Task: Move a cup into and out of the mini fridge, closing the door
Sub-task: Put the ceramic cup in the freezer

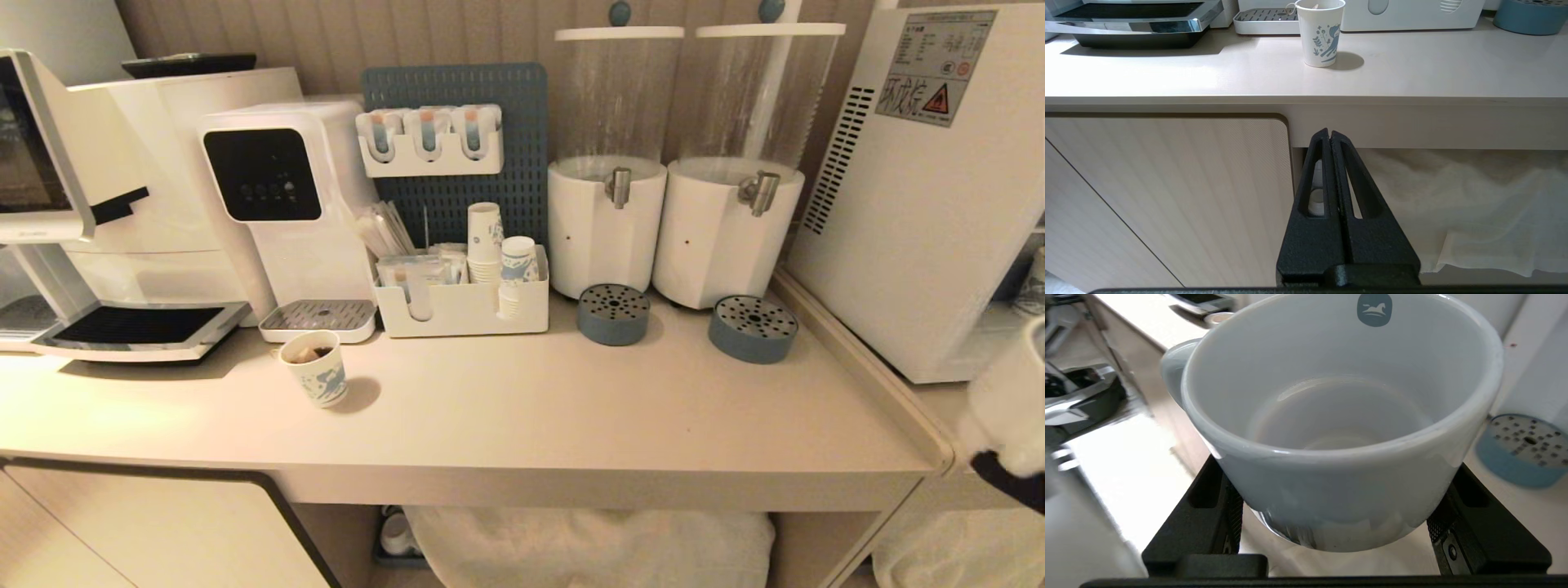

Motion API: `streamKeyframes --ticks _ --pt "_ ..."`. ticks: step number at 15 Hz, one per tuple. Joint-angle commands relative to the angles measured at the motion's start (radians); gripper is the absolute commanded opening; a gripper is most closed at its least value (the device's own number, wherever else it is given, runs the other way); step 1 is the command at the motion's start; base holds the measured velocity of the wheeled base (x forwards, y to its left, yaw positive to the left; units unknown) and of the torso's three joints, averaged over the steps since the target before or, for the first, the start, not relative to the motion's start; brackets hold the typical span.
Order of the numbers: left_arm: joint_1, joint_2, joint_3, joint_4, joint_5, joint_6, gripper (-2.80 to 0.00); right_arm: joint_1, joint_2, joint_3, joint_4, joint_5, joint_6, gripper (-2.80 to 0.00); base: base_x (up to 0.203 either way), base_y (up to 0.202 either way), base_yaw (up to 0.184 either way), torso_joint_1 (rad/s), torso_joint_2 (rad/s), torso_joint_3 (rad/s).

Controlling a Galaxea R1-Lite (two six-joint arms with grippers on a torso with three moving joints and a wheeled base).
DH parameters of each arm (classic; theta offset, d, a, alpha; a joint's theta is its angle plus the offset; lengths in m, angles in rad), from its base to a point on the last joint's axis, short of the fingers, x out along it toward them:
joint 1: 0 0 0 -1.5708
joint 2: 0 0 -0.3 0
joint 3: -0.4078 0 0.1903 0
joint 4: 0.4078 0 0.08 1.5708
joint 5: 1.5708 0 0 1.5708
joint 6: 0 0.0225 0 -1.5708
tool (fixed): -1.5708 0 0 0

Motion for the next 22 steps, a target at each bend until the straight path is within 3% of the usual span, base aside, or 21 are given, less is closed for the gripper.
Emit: streamKeyframes --ticks 1,4,6,8,10,11,12,13,17,19,22 --pt "0.000 0.000 0.000 0.000 0.000 0.000 -2.80 -0.004 -0.260 0.007 0.149 0.009 0.000 -2.80 0.000 0.000 0.000 0.000 0.00 0.000" --pt "0.000 0.000 0.000 0.000 0.000 0.000 -2.80 -0.002 -0.512 0.022 0.341 -0.004 0.013 -2.80 0.000 0.000 0.000 0.000 0.00 0.000" --pt "0.000 0.001 0.000 0.000 0.000 0.000 -2.80 0.004 -0.558 0.069 0.391 -0.179 0.043 -2.80 0.000 0.000 0.000 0.000 0.00 0.000" --pt "0.000 0.000 0.000 0.000 0.000 0.000 -2.80 0.044 -0.640 0.114 0.375 -0.229 0.085 -2.80 0.000 0.000 0.000 0.000 0.00 0.000" --pt "0.000 0.001 0.000 0.000 0.000 0.000 -2.80 0.067 -0.762 0.068 0.467 -0.231 0.107 -2.80 0.000 0.000 0.000 0.000 0.00 0.000" --pt "0.000 0.000 0.000 0.000 0.000 0.000 -2.80 0.072 -0.798 0.049 0.513 -0.267 0.114 -2.80 0.000 0.000 0.000 0.000 0.00 0.000" --pt "0.000 0.001 0.000 0.000 0.000 0.000 -2.80 0.075 -0.808 0.053 0.523 -0.378 0.116 -2.80 0.000 0.000 0.000 0.000 0.00 0.000" --pt "0.000 0.000 0.000 0.000 0.000 0.000 -2.80 0.076 -0.812 0.072 0.510 -0.490 0.118 -2.80 0.000 0.000 0.000 0.000 0.00 0.000" --pt "0.000 0.000 0.000 0.000 0.000 0.000 -2.80 0.077 -0.815 0.355 0.184 -0.701 0.098 -2.80 0.000 0.000 0.000 0.000 0.00 0.000" --pt "0.000 0.001 0.000 0.000 0.000 0.000 -2.80 0.077 -0.816 0.395 0.192 -0.829 0.062 -2.80 0.000 0.000 0.000 0.000 0.00 0.000" --pt "0.000 0.000 0.000 0.000 0.000 0.000 -2.80 0.077 -0.816 0.389 0.240 -0.832 0.039 -2.80 0.000 0.000 0.000 0.000 0.00 0.000"
